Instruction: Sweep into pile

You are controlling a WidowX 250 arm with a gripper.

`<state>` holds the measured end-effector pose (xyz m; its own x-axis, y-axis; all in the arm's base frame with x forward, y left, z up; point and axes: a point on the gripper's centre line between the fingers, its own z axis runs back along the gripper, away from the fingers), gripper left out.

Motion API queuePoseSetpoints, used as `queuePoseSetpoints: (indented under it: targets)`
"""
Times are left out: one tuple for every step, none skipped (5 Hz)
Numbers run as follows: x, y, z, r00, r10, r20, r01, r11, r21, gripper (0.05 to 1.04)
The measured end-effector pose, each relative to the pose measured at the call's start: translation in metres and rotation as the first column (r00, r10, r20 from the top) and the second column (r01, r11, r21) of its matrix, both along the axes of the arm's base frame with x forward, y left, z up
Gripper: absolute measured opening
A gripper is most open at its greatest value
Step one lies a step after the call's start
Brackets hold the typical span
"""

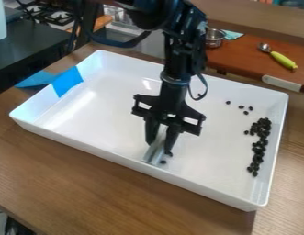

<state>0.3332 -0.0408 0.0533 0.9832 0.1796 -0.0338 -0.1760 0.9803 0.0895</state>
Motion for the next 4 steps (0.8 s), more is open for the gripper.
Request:
queuePoseSetpoints:
  targets:
    - [0.005,-0.017,-0.003,0.999,0.037,0.006,-0.037,0.999,-0.005,0.354]
    - [0.013,-0.041,-0.003,0.997,0.071,0.022,-0.071,0.997,-0.031,0.354]
    - [0.021,-0.054,-0.003,0.993,0.111,0.027,-0.109,0.993,-0.051,0.354]
    - [0.030,-0.068,-0.003,0.989,0.149,0.021,-0.147,0.986,-0.085,0.354]
